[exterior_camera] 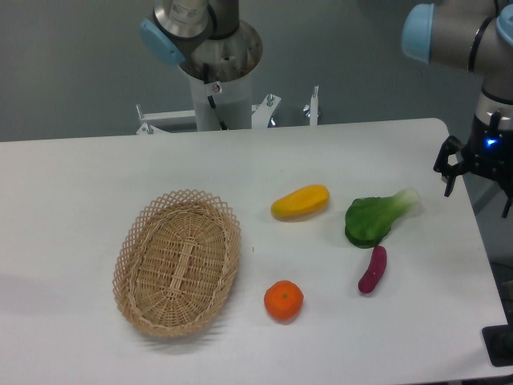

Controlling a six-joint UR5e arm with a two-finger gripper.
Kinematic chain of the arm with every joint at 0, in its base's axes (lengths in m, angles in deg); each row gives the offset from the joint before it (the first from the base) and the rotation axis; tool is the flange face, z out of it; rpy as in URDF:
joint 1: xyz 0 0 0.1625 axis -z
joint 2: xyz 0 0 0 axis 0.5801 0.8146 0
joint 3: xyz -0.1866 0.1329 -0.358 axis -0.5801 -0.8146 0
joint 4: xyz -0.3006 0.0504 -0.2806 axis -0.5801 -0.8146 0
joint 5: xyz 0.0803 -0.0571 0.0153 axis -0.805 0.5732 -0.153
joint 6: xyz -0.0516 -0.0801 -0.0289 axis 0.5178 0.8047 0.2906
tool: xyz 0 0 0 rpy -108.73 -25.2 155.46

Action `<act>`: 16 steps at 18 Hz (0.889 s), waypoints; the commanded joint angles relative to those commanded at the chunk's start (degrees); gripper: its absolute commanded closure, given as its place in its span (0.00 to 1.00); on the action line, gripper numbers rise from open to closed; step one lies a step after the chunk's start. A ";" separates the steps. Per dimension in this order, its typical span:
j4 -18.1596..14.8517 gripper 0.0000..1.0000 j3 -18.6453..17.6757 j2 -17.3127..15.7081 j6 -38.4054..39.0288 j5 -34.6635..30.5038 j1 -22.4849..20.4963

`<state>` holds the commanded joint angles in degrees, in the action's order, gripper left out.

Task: Pick up the sweet potato from the table
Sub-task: 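Move the open gripper toward the purple sweet potato beside the bok choy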

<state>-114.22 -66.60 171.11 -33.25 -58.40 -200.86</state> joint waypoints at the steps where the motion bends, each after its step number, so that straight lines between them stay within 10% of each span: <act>1: 0.09 0.00 -0.09 0.00 0.18 0.00 0.17; 16: 0.00 0.00 -3.43 -0.27 5.52 -0.18 1.66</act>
<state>-114.22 -70.03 170.85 -27.73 -58.57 -199.20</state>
